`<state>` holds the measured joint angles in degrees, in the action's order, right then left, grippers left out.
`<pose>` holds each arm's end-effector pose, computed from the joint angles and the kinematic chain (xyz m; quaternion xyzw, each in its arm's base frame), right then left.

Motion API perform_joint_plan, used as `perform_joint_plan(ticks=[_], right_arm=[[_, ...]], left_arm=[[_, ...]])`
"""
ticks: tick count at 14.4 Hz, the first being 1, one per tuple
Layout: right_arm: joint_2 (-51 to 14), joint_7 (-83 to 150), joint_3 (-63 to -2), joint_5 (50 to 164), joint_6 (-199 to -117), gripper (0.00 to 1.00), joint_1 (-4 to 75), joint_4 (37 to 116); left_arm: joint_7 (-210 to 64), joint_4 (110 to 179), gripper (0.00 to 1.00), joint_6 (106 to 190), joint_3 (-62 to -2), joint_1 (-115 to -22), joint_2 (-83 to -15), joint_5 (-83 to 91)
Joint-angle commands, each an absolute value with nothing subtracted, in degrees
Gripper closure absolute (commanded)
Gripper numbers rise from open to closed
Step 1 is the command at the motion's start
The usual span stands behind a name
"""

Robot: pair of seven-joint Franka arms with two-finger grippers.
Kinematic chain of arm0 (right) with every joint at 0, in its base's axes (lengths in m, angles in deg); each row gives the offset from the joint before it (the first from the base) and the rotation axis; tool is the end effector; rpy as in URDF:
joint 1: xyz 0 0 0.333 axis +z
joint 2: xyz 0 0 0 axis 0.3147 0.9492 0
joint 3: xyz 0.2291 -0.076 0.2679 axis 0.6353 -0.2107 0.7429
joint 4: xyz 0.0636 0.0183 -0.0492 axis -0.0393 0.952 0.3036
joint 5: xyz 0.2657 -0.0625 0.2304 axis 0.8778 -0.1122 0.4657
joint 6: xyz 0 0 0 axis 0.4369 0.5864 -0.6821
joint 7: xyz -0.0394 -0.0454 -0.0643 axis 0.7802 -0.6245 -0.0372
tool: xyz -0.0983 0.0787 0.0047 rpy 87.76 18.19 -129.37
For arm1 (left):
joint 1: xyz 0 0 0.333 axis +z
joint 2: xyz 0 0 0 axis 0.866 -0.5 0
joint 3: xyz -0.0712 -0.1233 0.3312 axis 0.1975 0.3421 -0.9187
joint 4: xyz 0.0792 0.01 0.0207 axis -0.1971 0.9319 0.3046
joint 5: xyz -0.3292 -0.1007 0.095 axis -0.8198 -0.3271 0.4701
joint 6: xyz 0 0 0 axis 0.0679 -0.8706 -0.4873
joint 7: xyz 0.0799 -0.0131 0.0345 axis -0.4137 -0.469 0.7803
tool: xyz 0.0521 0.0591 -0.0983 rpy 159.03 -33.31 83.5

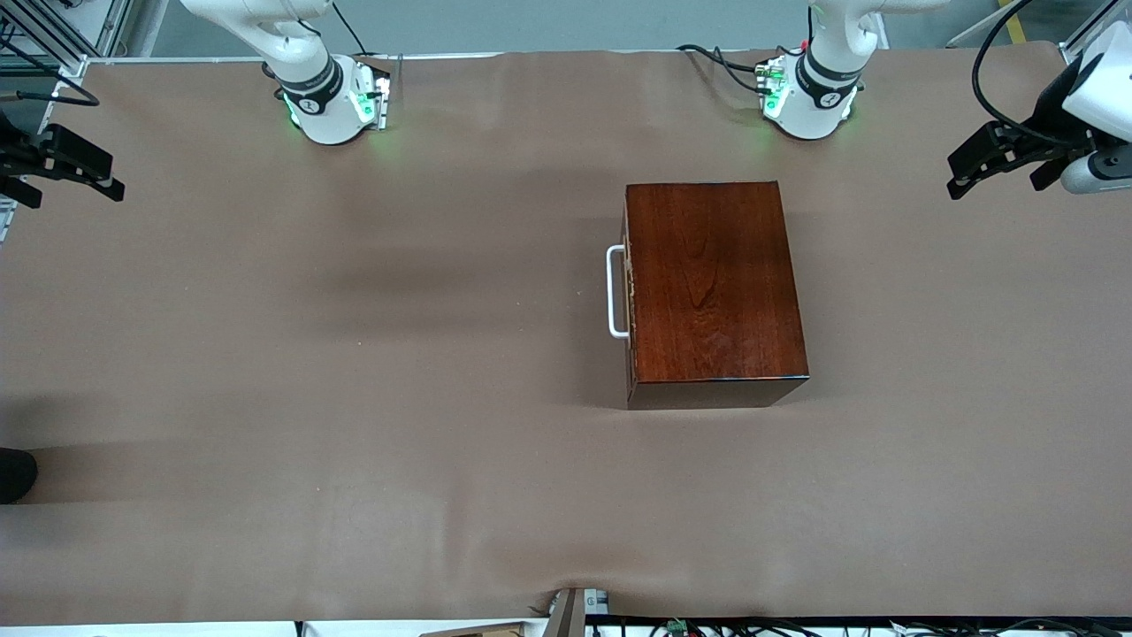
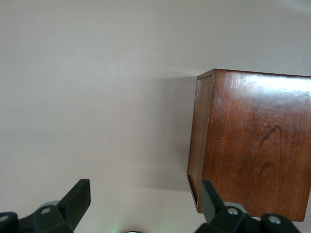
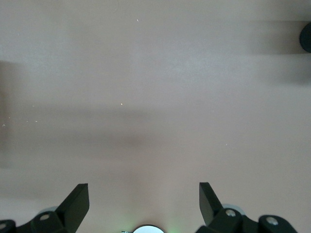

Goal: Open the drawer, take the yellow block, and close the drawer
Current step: 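Move the left gripper from rest toward the drawer handle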

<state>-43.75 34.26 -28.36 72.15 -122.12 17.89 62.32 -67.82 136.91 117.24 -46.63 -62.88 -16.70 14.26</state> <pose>0.4868 -0.0119 0.6924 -0.9990 -0.0342 0.0245 0.0163 0.4677 -0.0554 0.6876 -0.9988 -0.0464 -0.0126 0.0101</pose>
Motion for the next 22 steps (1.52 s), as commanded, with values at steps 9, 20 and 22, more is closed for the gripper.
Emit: perform_joint_plan(ticks=[9, 20, 22], right_arm=[[-43.7, 34.7, -27.8, 73.3, -121.8, 0.00, 16.6, 61.8], [-43.7, 34.7, -27.8, 73.4, -121.7, 0.00, 16.3, 61.9], [-43.6, 34.7, -27.8, 73.4, -121.7, 0.00, 16.3, 61.9]], left_arm=[[-68.9, 133.3, 0.00, 116.4, -45.8, -62.7, -19.3, 13.3], [-64.7, 129.5, 0.00, 119.0, -33.6, -68.7, -32.1, 13.8], [-61.2, 127.0, 0.00, 120.5, -33.3, -72.6, -36.1, 13.8]])
